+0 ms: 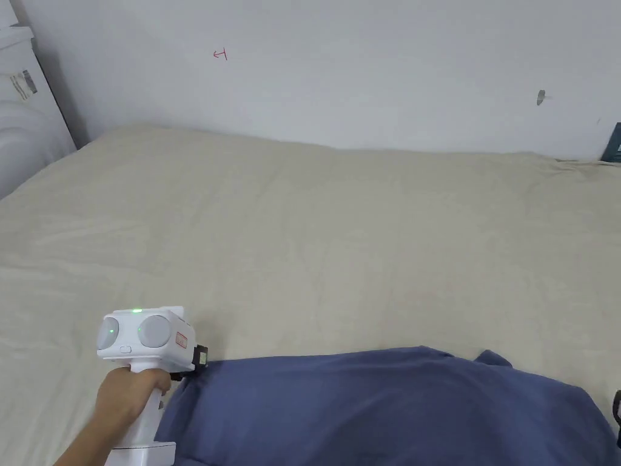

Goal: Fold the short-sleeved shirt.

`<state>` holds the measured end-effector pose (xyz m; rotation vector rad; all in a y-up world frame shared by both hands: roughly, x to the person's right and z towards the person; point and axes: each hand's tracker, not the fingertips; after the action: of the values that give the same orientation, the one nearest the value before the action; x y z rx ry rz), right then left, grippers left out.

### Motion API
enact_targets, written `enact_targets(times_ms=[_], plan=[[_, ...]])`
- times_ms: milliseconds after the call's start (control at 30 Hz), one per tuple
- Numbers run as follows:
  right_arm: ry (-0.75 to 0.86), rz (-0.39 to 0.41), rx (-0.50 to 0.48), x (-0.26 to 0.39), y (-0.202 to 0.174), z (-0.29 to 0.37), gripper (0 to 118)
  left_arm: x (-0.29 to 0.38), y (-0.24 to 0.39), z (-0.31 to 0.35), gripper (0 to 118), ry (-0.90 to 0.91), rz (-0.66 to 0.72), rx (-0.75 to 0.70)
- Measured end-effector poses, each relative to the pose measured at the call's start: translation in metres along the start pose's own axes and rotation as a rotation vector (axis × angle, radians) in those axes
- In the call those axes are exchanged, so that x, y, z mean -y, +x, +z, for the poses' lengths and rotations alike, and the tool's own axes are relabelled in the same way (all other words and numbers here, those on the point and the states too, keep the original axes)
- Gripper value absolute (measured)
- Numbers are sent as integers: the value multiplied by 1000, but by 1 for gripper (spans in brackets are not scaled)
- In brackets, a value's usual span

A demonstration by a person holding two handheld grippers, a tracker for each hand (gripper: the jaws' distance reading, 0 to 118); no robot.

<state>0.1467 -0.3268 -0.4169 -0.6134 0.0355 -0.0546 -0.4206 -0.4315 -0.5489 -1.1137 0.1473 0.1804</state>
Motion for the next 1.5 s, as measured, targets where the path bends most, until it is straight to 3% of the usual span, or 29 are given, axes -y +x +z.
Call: enact_targets(times_ms=[33, 333, 400, 433, 500, 567, 700, 867, 1133, 1233, 1300, 1333, 1500], plan=[[-3, 3, -1, -2, 0, -1, 1, 0, 2, 2, 1, 3, -1, 6], [-80, 16, -25, -33, 19, -68, 1, 19, 15, 60, 0, 142, -87, 102], [-115, 8, -33, -40, 21, -93, 12, 24, 16, 72, 0, 164, -101, 117], [-129, 1, -30, -43, 22, -103, 27, 26, 17, 77, 0, 169, -102, 124], [-189, -12, -48, -48, 24, -126, 71, 33, 20, 90, 0, 187, -111, 136], [-240, 3, -44, -50, 23, -150, 92, 35, 21, 99, 0, 195, -119, 144], [-307, 62, -41, -53, 10, -185, 92, 38, 20, 110, 0, 211, -132, 156], [-375, 72, -48, -52, -9, -219, 92, 38, 15, 108, 0, 209, -130, 157], [-450, 6, -36, -39, -19, -254, 88, 41, 10, 101, 0, 198, -110, 167], [-476, 42, -30, -32, -29, -251, 39, 42, 10, 99, 0, 192, -110, 170], [-458, 62, -31, -31, -30, -245, 24, 42, 8, 96, 0, 190, -104, 172], [-458, 61, -32, -32, -27, -247, 2, 43, 8, 96, 0, 190, -101, 173], [-371, 53, -59, -43, -18, -219, 1, 43, 2, 93, 0, 200, -93, 162]])
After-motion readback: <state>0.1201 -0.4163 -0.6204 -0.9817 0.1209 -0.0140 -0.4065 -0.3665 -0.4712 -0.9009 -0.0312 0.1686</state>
